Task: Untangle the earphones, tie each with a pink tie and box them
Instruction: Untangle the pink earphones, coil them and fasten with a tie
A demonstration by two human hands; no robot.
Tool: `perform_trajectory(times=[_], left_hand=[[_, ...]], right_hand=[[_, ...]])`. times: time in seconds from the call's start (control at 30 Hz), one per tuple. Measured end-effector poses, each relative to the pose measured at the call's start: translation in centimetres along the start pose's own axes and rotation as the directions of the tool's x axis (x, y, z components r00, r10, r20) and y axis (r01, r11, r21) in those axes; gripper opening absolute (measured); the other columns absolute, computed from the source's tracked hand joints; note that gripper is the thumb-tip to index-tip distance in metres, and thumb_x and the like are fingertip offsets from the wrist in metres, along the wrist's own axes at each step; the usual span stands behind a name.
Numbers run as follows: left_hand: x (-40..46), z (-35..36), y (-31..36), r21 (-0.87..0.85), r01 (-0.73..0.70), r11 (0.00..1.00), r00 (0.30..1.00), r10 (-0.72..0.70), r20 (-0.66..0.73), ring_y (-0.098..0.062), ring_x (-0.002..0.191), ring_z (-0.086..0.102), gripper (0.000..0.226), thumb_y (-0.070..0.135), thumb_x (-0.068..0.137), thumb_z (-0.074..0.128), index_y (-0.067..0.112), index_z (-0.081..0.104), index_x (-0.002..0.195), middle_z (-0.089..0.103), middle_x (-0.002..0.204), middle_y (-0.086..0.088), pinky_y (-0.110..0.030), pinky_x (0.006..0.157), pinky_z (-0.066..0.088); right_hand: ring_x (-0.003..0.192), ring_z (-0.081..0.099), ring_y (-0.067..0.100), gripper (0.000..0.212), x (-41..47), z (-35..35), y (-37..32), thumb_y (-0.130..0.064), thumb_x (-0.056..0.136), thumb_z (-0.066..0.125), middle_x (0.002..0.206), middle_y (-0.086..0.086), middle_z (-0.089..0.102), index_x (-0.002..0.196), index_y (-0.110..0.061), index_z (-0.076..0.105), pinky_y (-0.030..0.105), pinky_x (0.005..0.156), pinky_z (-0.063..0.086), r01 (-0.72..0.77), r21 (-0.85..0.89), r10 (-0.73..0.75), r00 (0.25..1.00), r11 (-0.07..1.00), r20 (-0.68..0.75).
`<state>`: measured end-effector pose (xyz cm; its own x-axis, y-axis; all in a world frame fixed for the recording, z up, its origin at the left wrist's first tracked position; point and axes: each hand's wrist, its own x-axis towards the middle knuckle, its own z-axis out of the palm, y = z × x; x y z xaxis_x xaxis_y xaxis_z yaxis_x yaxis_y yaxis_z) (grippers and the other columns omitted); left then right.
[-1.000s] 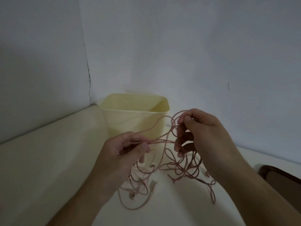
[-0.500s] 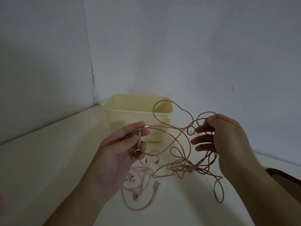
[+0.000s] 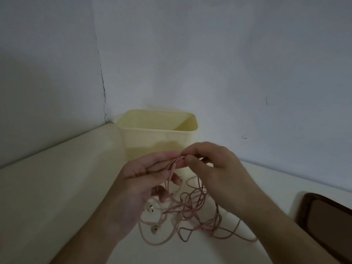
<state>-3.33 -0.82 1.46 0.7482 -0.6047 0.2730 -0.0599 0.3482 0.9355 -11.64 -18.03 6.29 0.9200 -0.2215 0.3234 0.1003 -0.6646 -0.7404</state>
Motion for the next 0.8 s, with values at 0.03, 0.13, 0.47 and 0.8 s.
perform_trajectory(times=[0.03, 0.13, 0.47, 0.8], left_hand=[[0.0, 0.0, -0.1, 0.017, -0.002, 1.000, 1.000, 0.002, -0.022, -0.026, 0.086, 0.069, 0.036, 0.010, 0.083, 0.065, 0.014, 0.078, 0.116, 0.077, 0.115, -0.018, -0.030, 0.056, 0.048], [0.1, 0.0, -0.3, 0.072, -0.007, 0.997, 0.995, 0.014, -0.094, -0.024, 0.083, 0.070, 0.027, 0.012, 0.081, 0.071, 0.014, 0.080, 0.107, 0.079, 0.104, -0.019, -0.027, 0.060, 0.052], [0.1, 0.4, -0.5, 0.098, -0.045, 0.994, 0.986, 0.060, -0.153, -0.022, 0.068, 0.062, 0.020, 0.012, 0.078, 0.073, 0.013, 0.082, 0.097, 0.079, 0.089, -0.018, -0.028, 0.053, 0.046], [0.4, -0.3, -1.0, 0.032, -0.015, 0.999, 0.993, 0.019, -0.119, -0.023, 0.061, 0.048, 0.020, 0.016, 0.085, 0.072, 0.001, 0.079, 0.096, 0.062, 0.070, -0.017, -0.028, 0.054, 0.037]], right_hand=[[0.091, 0.067, -0.004, 0.021, 0.0, -0.1, 0.0, -0.025, 0.102, 0.061, 0.098, -0.021, 0.078, 0.090, -0.031, 0.077, 0.016, 0.078, 0.047, -0.023, -0.012, 0.023, 0.999, 1.000, 0.035], [0.072, 0.066, 0.000, 0.021, 0.1, -0.6, 0.2, -0.020, 0.102, 0.066, 0.088, -0.015, 0.079, 0.084, -0.025, 0.077, 0.017, 0.068, 0.046, -0.078, 0.041, 0.075, 0.995, 0.996, 0.059], [0.079, 0.072, 0.015, 0.007, 0.0, -1.2, 0.1, -0.019, 0.096, 0.075, 0.089, -0.003, 0.076, 0.094, -0.026, 0.074, 0.026, 0.060, 0.054, -0.110, 0.080, 0.101, 0.988, 0.991, 0.114], [0.058, 0.066, 0.027, 0.015, 0.2, -1.9, 0.6, -0.006, 0.105, 0.061, 0.072, 0.013, 0.073, 0.094, 0.001, 0.067, 0.037, 0.061, 0.057, -0.125, 0.396, 0.134, 0.991, 0.910, 0.006]])
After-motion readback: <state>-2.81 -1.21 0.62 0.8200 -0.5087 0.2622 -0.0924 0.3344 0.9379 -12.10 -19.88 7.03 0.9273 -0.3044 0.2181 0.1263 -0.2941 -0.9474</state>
